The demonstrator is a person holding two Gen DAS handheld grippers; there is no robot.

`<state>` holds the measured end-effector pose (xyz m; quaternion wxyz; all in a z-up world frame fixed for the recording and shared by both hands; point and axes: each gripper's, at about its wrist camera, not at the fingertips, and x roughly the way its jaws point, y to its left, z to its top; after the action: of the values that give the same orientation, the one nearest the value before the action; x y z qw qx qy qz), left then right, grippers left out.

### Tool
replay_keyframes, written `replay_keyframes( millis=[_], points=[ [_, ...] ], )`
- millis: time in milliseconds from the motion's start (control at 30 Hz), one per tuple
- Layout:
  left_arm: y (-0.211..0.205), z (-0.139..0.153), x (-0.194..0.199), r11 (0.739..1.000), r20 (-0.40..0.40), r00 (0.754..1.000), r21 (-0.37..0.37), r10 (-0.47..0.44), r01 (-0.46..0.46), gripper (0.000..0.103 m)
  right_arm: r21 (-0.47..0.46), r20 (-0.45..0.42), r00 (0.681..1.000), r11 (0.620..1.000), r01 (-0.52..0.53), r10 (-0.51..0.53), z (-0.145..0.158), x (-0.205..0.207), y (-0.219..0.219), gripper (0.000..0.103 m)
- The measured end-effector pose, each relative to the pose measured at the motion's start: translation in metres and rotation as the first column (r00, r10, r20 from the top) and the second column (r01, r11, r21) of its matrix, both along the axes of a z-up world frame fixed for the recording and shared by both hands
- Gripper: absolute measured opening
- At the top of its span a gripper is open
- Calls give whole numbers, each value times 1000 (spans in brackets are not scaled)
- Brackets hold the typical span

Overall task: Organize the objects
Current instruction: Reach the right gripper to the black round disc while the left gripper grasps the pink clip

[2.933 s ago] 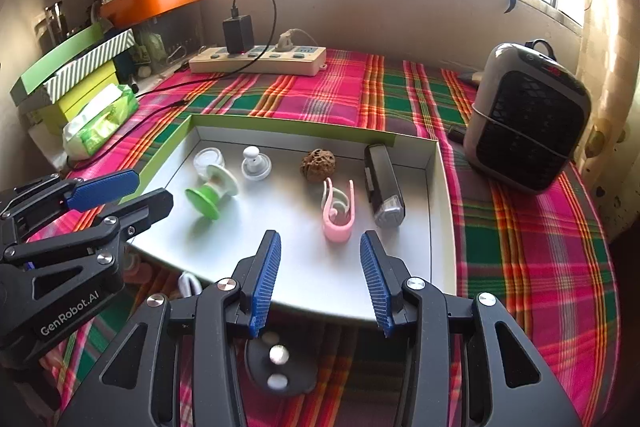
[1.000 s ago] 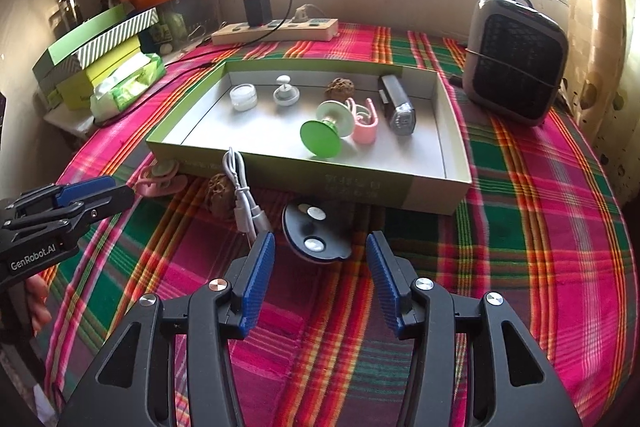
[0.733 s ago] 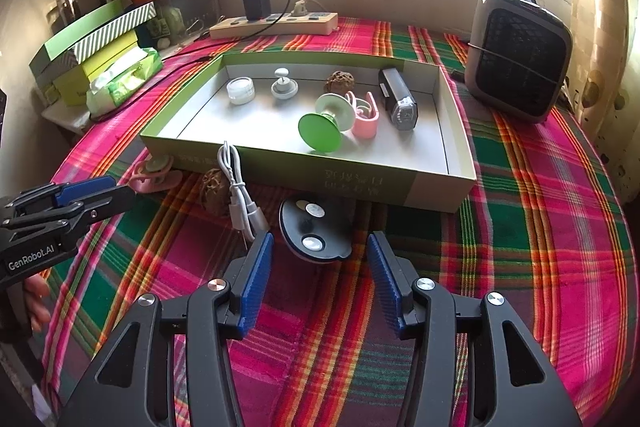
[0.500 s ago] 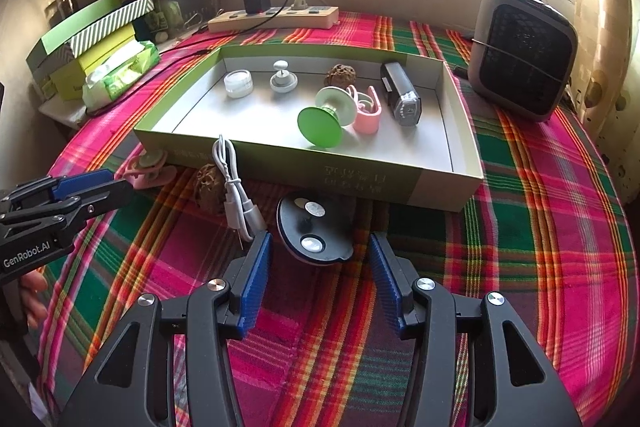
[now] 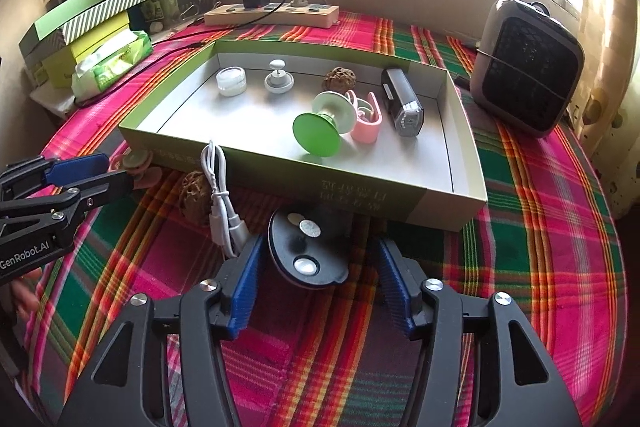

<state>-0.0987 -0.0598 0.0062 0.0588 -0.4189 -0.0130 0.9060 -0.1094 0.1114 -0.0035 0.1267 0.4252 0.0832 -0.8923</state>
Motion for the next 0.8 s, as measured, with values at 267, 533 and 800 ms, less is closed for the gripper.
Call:
replay_keyframes(
  millis=[267,533,800],
  points=[
    [5,-5,-7,999,13,999,-20,-37,37,44,-6,4,1000,1000,4,-4,-1,-4,1,59],
    [6,-4,-4,997,10,997,26,-75,75,44,-17,10,1000,1000,8,-8,-1,-4,2,60],
    [11,-3,-2,988,4,990,59,-142,141,44,-26,14,1000,1000,9,-9,-1,-5,2,60]
  ],
)
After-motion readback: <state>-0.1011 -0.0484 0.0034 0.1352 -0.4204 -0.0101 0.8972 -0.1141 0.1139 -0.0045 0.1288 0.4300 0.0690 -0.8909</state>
